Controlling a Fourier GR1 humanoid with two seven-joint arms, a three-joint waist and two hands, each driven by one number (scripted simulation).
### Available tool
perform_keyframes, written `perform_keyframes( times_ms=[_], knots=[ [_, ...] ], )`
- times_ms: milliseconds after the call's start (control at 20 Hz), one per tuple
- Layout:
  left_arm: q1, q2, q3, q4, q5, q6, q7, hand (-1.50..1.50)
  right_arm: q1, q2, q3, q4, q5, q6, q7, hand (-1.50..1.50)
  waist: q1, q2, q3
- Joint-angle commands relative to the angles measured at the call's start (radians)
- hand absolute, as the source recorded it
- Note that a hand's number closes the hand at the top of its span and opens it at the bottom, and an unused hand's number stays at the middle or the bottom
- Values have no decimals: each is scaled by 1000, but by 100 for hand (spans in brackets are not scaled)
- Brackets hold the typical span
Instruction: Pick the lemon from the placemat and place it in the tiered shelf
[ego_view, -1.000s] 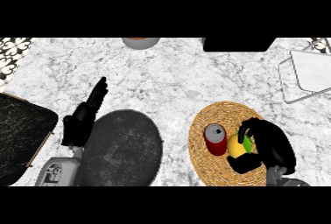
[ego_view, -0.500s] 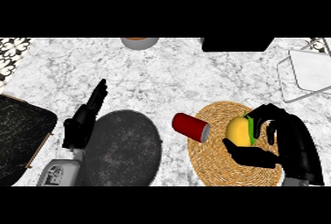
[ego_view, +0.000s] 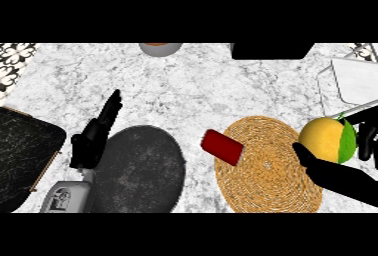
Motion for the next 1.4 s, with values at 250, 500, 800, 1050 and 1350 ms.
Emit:
perform_keyframes(
  times_ms=[250,500,800,1050,1350],
  knots=[
    [3,23,16,-29,21,-33,31,0,-264,-178,-210,8,0,100,102,150,4,0,0],
    [-21,-25,-22,-21,-19,13,46,0,-394,-301,-353,166,-91,116,48,150,3,2,1],
    [19,-40,-35,1,-37,22,-25,0,-470,-386,-403,302,-89,73,15,150,3,2,1],
    [-3,-30,-29,-78,-25,12,88,0,-483,-439,-397,397,-57,-5,-43,150,7,2,1],
    [4,-7,8,3,-12,-4,-11,0,-509,-538,-424,522,-67,-43,-148,150,5,2,1]
  ],
)
